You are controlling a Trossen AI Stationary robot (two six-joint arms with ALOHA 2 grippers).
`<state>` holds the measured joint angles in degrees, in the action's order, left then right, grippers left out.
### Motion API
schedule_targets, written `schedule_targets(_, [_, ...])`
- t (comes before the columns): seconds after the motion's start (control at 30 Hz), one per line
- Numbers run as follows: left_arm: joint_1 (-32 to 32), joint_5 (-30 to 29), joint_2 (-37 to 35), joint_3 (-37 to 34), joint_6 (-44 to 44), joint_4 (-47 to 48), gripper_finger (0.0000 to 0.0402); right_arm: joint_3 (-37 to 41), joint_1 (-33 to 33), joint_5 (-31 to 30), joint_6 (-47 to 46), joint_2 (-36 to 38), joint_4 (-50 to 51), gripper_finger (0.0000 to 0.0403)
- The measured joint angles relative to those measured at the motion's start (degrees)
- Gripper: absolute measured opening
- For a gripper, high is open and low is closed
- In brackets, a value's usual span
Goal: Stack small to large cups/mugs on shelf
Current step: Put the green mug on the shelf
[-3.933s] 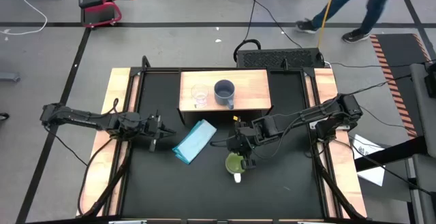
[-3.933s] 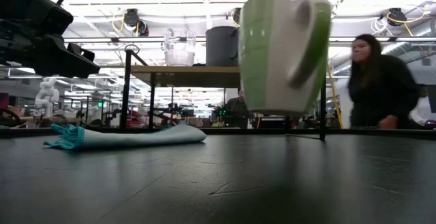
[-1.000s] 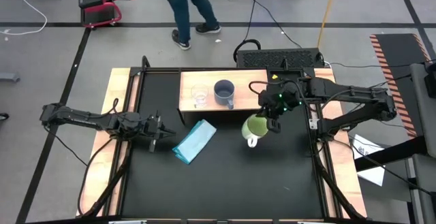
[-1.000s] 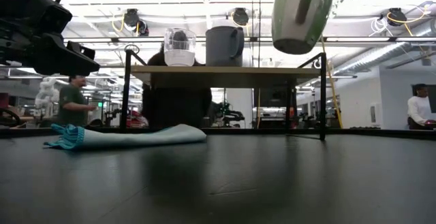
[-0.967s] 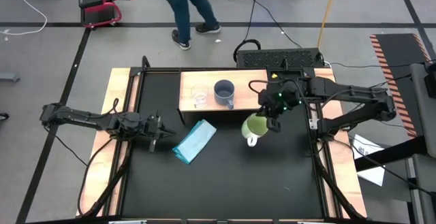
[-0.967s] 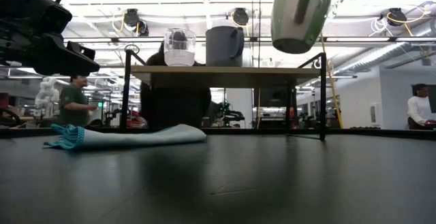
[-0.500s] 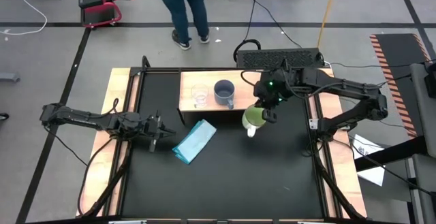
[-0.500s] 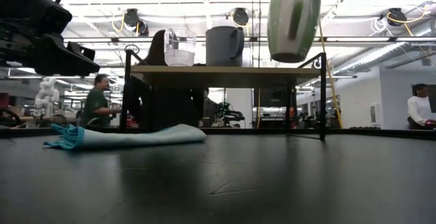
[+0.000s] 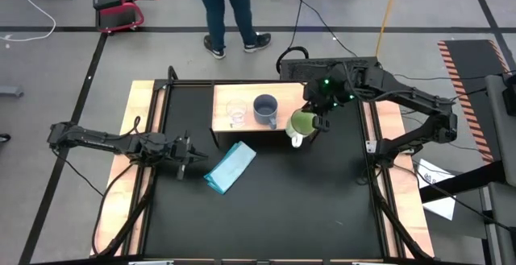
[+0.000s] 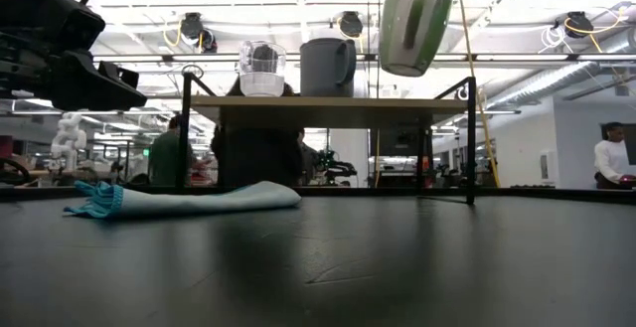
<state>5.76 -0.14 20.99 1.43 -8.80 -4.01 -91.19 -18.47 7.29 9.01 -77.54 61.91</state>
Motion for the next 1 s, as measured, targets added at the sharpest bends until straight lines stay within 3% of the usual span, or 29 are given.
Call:
schedule_targets(0.67, [0.0, 0.0, 0.0, 0.0, -1.5, 0.0, 0.0031, -1.3, -8.8, 0.3, 7.0, -1.1, 1.6, 0.0006])
schedule_targets(1.0, [0.0, -0.3, 0.0, 0.0, -1.4, 0.0, 0.0031, -1.3, -10.1, 0.5, 7.2, -2.9, 1.6, 0.0006])
